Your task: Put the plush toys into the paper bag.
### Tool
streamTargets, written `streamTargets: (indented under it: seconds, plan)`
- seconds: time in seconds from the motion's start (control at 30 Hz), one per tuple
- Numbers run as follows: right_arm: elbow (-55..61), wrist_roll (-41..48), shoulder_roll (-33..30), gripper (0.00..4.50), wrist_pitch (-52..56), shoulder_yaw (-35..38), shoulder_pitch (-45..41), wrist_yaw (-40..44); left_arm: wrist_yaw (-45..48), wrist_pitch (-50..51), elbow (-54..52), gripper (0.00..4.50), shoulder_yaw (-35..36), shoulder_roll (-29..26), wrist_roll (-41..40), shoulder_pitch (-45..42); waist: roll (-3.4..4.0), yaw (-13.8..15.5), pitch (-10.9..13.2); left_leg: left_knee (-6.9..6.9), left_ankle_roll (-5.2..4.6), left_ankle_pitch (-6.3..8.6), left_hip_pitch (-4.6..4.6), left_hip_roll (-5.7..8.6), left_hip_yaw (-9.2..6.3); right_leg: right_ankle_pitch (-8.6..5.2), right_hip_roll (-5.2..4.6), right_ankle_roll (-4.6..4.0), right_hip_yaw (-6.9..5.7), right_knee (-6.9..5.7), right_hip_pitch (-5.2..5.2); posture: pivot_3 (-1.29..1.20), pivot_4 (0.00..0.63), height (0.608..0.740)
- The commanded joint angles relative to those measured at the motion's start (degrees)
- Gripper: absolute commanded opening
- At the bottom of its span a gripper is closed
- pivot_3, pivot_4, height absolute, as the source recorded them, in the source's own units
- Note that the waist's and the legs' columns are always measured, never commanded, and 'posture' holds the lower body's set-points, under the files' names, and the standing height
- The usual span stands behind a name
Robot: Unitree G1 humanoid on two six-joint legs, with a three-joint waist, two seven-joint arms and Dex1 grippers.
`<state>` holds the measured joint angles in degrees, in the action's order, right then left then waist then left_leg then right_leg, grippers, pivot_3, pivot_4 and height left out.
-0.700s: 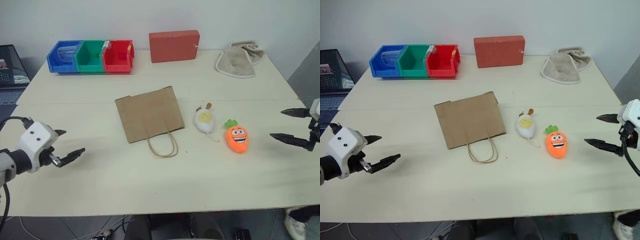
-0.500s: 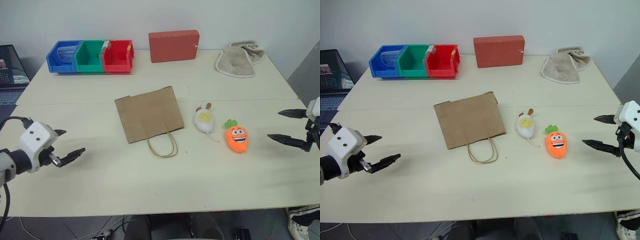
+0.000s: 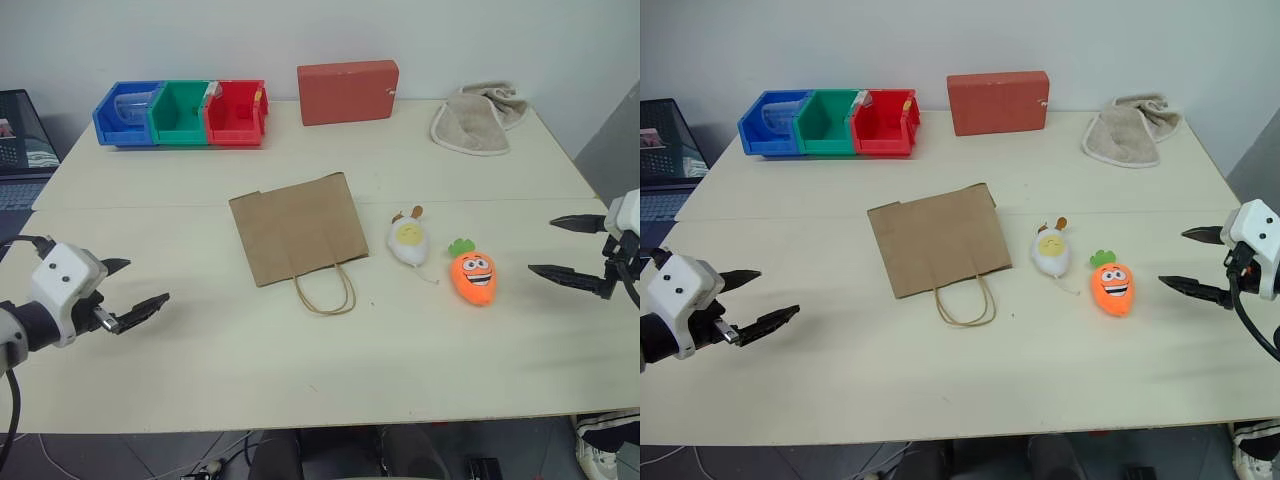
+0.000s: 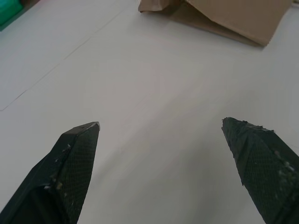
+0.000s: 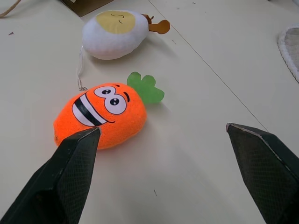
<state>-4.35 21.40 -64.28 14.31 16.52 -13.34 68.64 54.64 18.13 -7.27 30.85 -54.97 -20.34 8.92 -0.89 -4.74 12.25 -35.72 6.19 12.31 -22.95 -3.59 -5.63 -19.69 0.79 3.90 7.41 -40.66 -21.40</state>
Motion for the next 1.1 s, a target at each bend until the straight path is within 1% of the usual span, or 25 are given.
streamTargets:
  seconds: [0.03,0.37,0.43,0.47,0.57,0.63,0.73,0.83,0.9,1.0,1.1]
  plan:
    - [0.3,-0.2,-0.1,4.5,-0.9,0.4,-1.4,0.1,0.6,-1.6,-0.8,4.49,2.6,-0.2,-0.6,0.1,0.0,0.0,0.0,0.0,0.0,0.0,0.0,0.0,0.0,0.0,0.0,0.0,0.0,0.0,0.0,0.0,0.15,0.74]
    - [1.6,0.1,0.3,4.5,-0.8,0.4,-1.5,-0.2,0.2,-4.4,-1.1,4.49,1.9,-0.2,0.7,0.0,0.0,0.0,0.0,0.0,0.0,0.0,0.0,0.0,0.0,0.04,0.0,-0.07,0.0,-0.01,0.0,0.0,0.15,0.74]
    - [2.9,0.8,0.7,4.5,-0.1,0.2,-2.3,-0.4,0.5,-6.6,-1.8,4.49,0.6,-0.8,2.2,0.0,0.0,0.0,0.0,0.0,0.0,0.0,0.0,0.0,0.0,0.04,0.0,-0.07,0.0,-0.01,0.0,0.0,0.15,0.74]
    - [4.7,1.2,0.7,4.5,0.3,-0.1,-2.4,-0.3,2.0,-8.0,-3.2,4.49,-1.7,-1.6,3.4,0.6,0.0,0.0,0.0,0.0,0.0,0.0,0.0,0.0,0.0,0.04,0.0,-0.08,0.0,-0.01,0.0,0.0,0.15,0.74]
    - [10.1,2.9,0.5,4.5,2.7,-0.4,-1.8,0.6,5.1,-8.3,-8.0,4.49,-7.3,-2.4,3.4,0.3,0.01,0.0,0.0,0.0,0.0,0.0,0.0,0.0,0.0,0.05,0.0,-0.08,0.01,-0.01,0.01,0.0,0.15,0.74]
    - [15.4,5.0,0.7,4.5,5.0,-0.6,-0.9,0.8,5.9,-7.8,-11.0,4.49,-11.9,-2.0,2.9,-2.5,0.01,0.1,0.0,0.0,0.0,0.0,-0.01,0.0,0.0,0.05,0.0,-0.08,0.0,0.0,0.01,0.0,0.15,0.74]
    - [21.3,7.7,1.4,4.5,8.4,-1.0,-0.3,-0.2,6.3,-6.7,-13.4,4.49,-16.8,-1.3,2.6,-6.1,0.0,0.3,0.0,-0.01,0.0,0.0,-0.02,0.0,-0.06,0.04,0.02,-0.07,-0.04,-0.03,0.02,0.0,0.15,0.74]
    - [29.0,11.4,3.2,4.5,12.5,-2.2,1.1,-2.1,6.7,-6.5,-14.5,4.49,-24.6,1.5,3.0,-11.7,0.01,0.5,0.0,-0.02,0.0,0.0,-0.03,0.01,-0.06,0.06,0.01,-0.08,-0.03,-0.02,0.04,0.0,0.15,0.74]
    - [32.5,13.0,4.5,4.5,14.8,-2.7,2.2,-3.8,7.0,-7.6,-13.0,4.49,-29.4,4.0,4.7,-15.1,0.0,0.7,0.0,-0.04,0.0,0.0,-0.04,0.01,-0.08,0.06,0.02,-0.07,-0.05,-0.02,0.04,0.0,0.15,0.74]
    - [35.5,14.0,5.2,4.5,17.0,-2.5,3.7,-5.6,7.4,-10.0,-9.3,4.49,-34.5,6.7,7.7,-18.5,-0.02,0.9,0.0,-0.07,0.0,0.0,-0.07,0.02,-0.09,0.1,0.03,-0.11,-0.05,-0.02,0.03,0.0,0.15,0.74]
    - [36.9,14.9,5.4,4.5,18.6,-1.8,4.8,-6.8,6.9,-13.1,-4.7,4.49,-38.2,10.6,9.6,-22.3,-0.02,1.1,0.0,-0.12,0.0,0.0,-0.05,0.03,-0.11,0.1,0.04,-0.11,-0.06,-0.06,0.04,0.0,0.15,0.74]
